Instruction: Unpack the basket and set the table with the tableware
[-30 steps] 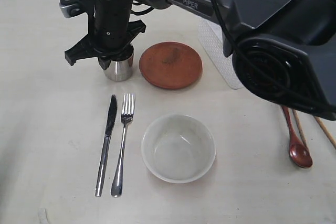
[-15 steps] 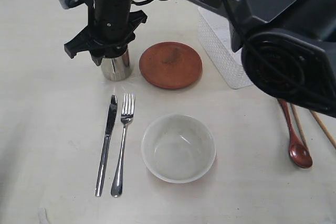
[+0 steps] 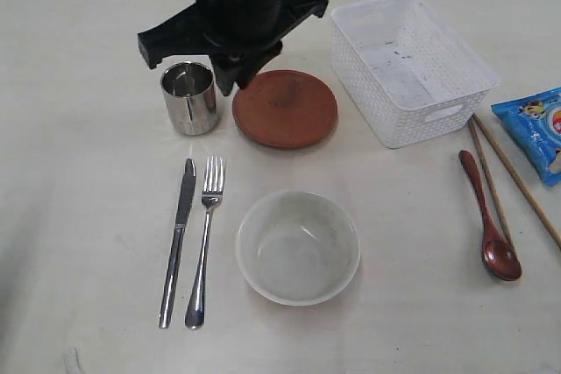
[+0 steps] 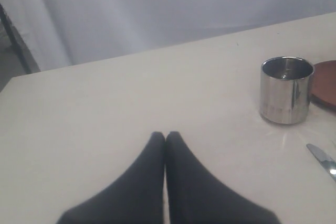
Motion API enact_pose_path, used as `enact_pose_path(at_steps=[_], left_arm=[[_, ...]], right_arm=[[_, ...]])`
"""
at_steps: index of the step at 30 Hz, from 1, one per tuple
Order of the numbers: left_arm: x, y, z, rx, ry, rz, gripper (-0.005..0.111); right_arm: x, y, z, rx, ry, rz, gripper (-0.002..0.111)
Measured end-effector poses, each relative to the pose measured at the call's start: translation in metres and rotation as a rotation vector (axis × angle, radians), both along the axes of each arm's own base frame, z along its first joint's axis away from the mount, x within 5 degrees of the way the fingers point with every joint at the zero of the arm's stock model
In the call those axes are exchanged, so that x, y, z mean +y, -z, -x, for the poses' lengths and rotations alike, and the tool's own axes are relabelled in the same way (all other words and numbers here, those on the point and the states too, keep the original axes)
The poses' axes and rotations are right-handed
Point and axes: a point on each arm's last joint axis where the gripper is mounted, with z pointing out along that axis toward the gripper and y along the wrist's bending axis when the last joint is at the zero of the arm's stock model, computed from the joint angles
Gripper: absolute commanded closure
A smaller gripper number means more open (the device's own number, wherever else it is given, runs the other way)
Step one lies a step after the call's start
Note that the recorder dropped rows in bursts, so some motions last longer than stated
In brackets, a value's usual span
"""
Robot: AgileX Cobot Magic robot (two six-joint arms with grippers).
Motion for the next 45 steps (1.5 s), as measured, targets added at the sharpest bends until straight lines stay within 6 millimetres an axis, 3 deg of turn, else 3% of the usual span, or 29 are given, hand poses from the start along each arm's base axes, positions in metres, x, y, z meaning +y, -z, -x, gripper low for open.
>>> enact_pose_path(at_steps=[5,10,16,17,24,33,36,41,45], left_arm=[[0.000,0.000,0.000,0.000,0.000,0.000,0.107],[0.000,0.000,0.000,0.000,0.000,0.000,0.107],[0.000,0.000,0.000,0.000,0.000,0.000,0.107],[0.000,0.000,0.000,0.000,0.000,0.000,0.107],[0.000,0.000,0.000,0.000,0.000,0.000,0.107],[0.000,0.000,0.000,0.000,0.000,0.000,0.107],[0.000,0.000,0.000,0.000,0.000,0.000,0.107],[0.000,0.000,0.000,0.000,0.000,0.000,0.107],[0.000,0.000,0.000,0.000,0.000,0.000,0.107]], right_arm=[[-0.046,-0.018,0.038,-0.016,0.021,0.038,0.091],[-0.094,-0.009,0.070,-0.045,0.092,0.141,0.090],[-0.138,0.021,0.102,-0.013,0.188,0.046,0.059],[-0.144,0.031,0.105,0.000,0.205,0.024,0.058],[-0.144,0.074,0.110,0.037,0.210,-0.099,0.058],[-0.128,0.127,0.088,0.088,0.242,-0.058,0.059],[-0.124,0.137,0.083,0.098,0.247,-0.045,0.071],[-0.122,0.146,0.080,0.092,0.249,-0.044,0.105],[-0.119,0.144,0.077,0.069,0.256,-0.072,0.108]])
